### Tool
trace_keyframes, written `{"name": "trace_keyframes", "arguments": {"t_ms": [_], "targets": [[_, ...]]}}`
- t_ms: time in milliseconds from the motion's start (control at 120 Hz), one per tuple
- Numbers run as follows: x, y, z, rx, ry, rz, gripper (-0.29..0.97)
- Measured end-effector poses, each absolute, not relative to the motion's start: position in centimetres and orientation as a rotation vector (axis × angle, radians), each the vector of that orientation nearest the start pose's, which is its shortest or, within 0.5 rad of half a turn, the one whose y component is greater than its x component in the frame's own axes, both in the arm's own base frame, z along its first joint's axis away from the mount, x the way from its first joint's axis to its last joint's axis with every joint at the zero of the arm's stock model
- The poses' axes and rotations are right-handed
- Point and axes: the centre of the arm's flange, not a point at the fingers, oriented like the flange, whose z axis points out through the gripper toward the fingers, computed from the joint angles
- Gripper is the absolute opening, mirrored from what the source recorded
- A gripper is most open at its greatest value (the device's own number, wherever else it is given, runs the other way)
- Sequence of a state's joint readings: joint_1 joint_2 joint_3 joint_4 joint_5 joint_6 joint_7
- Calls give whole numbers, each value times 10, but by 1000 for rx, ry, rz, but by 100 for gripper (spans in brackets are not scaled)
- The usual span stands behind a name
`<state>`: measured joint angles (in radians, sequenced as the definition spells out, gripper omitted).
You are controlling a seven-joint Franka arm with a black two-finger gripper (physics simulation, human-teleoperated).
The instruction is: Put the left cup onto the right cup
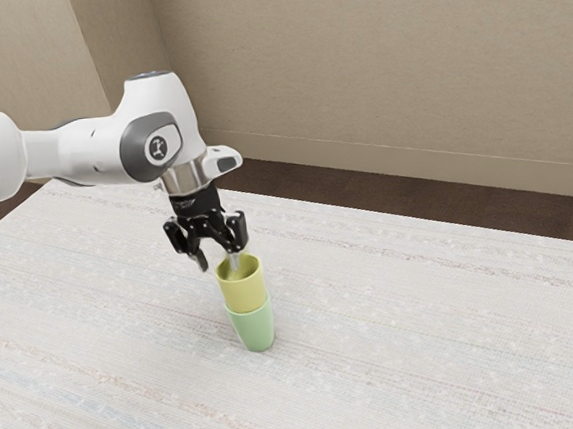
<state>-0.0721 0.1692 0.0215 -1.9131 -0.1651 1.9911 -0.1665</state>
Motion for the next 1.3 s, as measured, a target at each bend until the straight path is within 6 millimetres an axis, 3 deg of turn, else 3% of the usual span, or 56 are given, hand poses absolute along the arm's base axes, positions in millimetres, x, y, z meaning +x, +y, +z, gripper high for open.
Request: {"name": "trace_keyframes", "arguments": {"t_ms": [308,575,925,1300], "targets": [[584,-41,409,-3256,-305,161,63],[576,-44,434,-3254,-272,113,66],[561,-70,476,-3158,-39,40,68],[555,-80,512,-3112,203,-9,68]]}}
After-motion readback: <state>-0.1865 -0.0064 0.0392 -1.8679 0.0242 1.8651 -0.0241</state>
